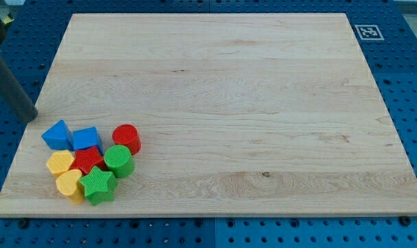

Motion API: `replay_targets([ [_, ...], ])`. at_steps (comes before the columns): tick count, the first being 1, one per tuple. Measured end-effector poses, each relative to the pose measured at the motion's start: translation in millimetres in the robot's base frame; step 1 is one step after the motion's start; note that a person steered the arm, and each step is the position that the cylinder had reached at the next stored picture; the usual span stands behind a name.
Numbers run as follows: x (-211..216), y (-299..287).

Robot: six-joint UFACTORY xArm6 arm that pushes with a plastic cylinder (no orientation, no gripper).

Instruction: Move the blue triangle into the blue cube

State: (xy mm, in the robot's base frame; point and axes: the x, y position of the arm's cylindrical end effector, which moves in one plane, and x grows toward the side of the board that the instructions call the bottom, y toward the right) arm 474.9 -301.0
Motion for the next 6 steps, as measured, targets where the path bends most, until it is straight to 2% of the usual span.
replay_targets([
  [2,26,31],
  [3,26,54],
  [5,24,55],
  [6,10,55],
])
